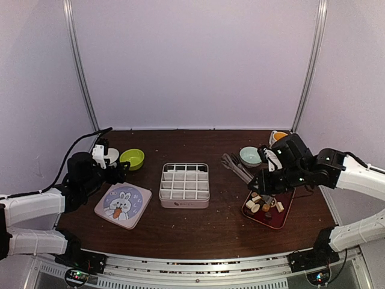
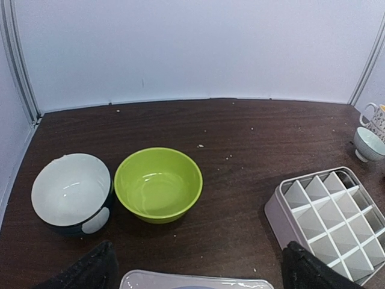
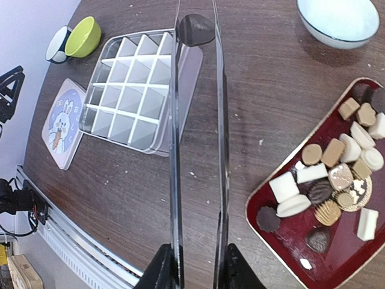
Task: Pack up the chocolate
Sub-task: Pick up the fake chocolate from the plate, then place the fake chocolate in the empty pocket of the box.
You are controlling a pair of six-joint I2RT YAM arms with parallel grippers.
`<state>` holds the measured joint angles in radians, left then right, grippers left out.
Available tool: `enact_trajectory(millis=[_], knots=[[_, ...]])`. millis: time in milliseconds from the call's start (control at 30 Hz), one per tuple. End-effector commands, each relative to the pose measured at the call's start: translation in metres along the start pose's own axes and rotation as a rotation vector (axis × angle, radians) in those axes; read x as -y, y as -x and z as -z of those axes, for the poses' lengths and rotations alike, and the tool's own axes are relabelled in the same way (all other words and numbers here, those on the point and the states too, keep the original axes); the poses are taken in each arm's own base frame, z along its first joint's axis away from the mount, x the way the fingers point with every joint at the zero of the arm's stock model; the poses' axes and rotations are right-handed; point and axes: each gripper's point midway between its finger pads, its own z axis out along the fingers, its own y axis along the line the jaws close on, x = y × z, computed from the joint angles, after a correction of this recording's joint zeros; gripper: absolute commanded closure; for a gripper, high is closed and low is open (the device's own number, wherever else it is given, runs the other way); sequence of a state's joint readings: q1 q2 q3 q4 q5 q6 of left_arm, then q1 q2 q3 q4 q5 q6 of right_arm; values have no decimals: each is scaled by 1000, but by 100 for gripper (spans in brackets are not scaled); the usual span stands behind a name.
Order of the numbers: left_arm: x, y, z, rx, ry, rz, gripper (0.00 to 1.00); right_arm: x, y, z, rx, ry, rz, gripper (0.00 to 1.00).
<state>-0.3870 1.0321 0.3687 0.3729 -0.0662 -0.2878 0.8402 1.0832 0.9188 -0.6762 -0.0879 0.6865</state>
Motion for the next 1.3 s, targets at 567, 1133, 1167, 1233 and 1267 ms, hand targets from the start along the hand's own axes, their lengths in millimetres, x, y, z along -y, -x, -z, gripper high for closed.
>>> enact_trajectory(millis=[567, 1133, 1167, 1233, 1267], knots=[[-39, 16, 11, 141, 192, 558, 2, -94, 53, -59, 124, 178, 109, 77], [-24, 35, 20, 311, 46, 502, 2, -104, 48, -94, 78, 116, 104, 77], [-24, 31, 18, 295, 53, 484, 2, -104, 47, -95, 74, 114, 107, 77], [-25, 21, 14, 259, 59, 506, 2, -102, 45, -98, 64, 97, 111, 77], [-23, 17, 12, 245, 50, 536, 2, -100, 44, -99, 60, 86, 110, 77]])
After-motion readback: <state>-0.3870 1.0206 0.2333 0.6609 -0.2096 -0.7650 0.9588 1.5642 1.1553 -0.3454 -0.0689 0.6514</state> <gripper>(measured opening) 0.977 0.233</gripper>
